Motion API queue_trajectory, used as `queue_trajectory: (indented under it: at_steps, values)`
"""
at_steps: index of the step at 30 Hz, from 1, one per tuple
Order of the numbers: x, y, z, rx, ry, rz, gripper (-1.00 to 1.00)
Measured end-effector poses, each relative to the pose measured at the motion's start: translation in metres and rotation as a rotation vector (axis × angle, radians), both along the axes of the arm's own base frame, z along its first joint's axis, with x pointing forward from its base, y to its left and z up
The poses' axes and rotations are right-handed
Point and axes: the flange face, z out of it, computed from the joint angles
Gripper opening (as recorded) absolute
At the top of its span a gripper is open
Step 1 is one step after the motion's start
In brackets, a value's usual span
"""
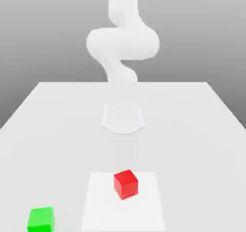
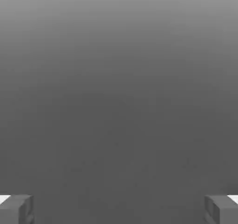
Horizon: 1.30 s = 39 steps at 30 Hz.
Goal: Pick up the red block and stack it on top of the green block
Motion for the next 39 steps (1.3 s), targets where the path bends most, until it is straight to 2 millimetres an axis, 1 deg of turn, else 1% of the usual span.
queue_trajectory:
  at_steps: [2,4,6,9,12,14,16,18,20,25,26,31,32,33,35,39]
  values:
    - [0.025,0.001,-0.049,-0.028,0.078,0.037,0.0]
    - [0.043,0.002,-0.099,-0.054,0.153,0.075,0.0]
    - [0.056,0.003,-0.149,-0.076,0.227,0.114,0.0]
    - [0.063,0.004,-0.224,-0.105,0.339,0.176,0.0]
    - [0.057,0.005,-0.299,-0.128,0.452,0.244,0.0]
    - [0.046,0.006,-0.346,-0.14,0.526,0.29,0.0]
    - [0.031,0.007,-0.39,-0.149,0.597,0.337,0.0]
    - [0.011,0.008,-0.43,-0.155,0.668,0.387,0.0]
    - [0.002,0.007,-0.457,-0.156,0.697,0.406,0.0]
    - [-0.001,0.007,-0.508,-0.158,0.707,0.413,0.0]
    - [-0.001,0.007,-0.514,-0.158,0.707,0.413,-1.0]
    - [-0.002,0.007,-0.514,-0.158,0.708,0.413,-1.0]
    - [-0.002,0.007,-0.518,-0.157,0.708,0.413,-1.0]
    - [-0.002,0.007,-0.515,-0.157,0.708,0.413,-1.0]
    - [-0.001,0.007,-0.5,-0.157,0.708,0.413,-1.0]
    - [-0.001,0.007,-0.463,-0.156,0.707,0.412,-1.0]
